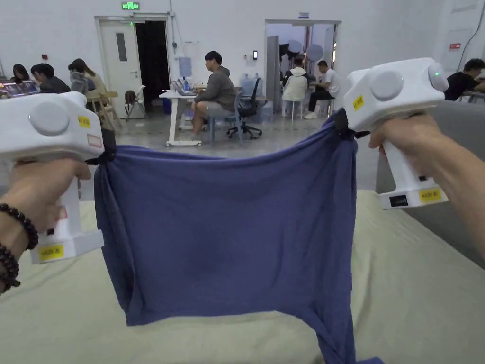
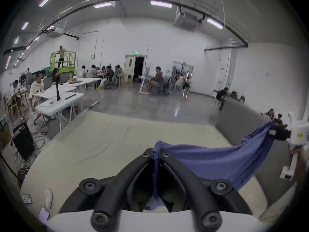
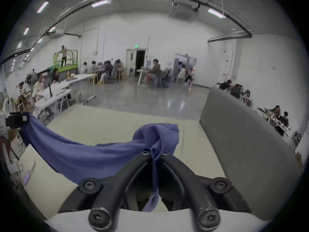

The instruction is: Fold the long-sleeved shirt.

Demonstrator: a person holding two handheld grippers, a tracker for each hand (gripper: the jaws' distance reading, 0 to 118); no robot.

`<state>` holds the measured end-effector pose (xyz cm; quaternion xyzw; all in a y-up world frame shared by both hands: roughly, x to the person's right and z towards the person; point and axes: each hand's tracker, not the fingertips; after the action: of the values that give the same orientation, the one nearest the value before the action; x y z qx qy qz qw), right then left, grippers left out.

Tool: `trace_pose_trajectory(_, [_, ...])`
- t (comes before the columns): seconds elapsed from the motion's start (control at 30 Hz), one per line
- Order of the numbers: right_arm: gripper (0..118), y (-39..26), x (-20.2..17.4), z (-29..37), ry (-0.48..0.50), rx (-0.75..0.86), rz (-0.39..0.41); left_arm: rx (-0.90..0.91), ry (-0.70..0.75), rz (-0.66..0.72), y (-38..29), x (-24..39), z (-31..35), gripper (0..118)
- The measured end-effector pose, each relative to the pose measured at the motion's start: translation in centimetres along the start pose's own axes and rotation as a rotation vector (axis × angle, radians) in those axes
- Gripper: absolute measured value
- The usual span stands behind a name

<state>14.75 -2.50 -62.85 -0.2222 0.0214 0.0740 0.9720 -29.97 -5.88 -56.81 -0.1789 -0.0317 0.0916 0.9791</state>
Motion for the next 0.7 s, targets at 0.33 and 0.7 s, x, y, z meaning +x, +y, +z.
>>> trace_pose_trajectory(0.33, [0, 12.3, 2.7, 3.1, -0.089, 0.265, -0.124, 0.177, -0.01, 0.044, 10.7, 3.1, 3.4, 0])
trace_pose_trajectory(0.7, [0, 2.1, 3.0, -2.9, -0.057, 0.064, -0.168, 0.032, -0.045, 0.056, 1.6, 1.7, -0.8, 0])
